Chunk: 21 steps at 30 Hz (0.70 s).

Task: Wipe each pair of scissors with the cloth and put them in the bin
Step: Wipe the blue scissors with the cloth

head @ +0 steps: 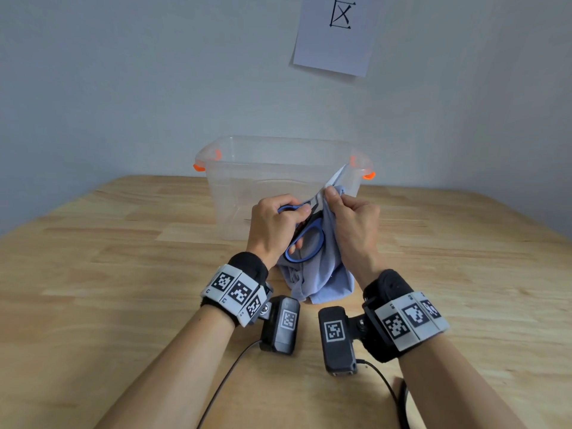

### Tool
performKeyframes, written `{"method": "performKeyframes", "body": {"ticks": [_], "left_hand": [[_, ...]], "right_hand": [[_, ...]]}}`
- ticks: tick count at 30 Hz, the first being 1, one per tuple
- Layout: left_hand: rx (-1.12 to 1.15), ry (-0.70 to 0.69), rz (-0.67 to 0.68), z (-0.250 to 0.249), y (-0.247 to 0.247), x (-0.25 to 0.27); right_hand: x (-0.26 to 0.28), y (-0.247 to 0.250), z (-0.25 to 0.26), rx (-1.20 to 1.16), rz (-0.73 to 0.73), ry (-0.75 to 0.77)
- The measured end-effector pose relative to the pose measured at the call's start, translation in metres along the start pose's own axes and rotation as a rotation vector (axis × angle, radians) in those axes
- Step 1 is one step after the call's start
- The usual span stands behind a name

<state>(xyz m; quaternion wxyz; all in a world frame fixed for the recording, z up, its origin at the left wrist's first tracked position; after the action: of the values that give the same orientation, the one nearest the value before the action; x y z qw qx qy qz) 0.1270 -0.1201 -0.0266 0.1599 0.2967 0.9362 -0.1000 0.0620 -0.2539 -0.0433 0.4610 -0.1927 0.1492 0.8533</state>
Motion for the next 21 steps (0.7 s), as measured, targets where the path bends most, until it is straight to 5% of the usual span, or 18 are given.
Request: {"method": "performKeyframes", "body": {"ticks": [5,21], "left_hand": [[-0.002,-0.012,-0.052,0.0,0.005,-0.002],[-0.017,0.016,0.071,0.001,-0.002,0.001]], "right_hand": [[0.008,-0.009,0.007,0.033,0.07,0.035],[0.0,0.011,0.009,0.095,-0.169,-0.003]]}}
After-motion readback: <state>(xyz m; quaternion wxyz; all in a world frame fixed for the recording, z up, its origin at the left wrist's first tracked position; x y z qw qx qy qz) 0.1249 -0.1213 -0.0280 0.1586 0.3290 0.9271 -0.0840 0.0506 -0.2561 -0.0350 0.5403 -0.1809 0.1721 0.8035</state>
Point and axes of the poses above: each hand's wrist, its own x-axis away from the middle knuckle, its own y-axis out of the back of the hand, z = x × y, the point moved 3 cm from there along -x, towards the middle knuckle, and after that the axes turned 8 degrees about x, right-handed, at the moved point
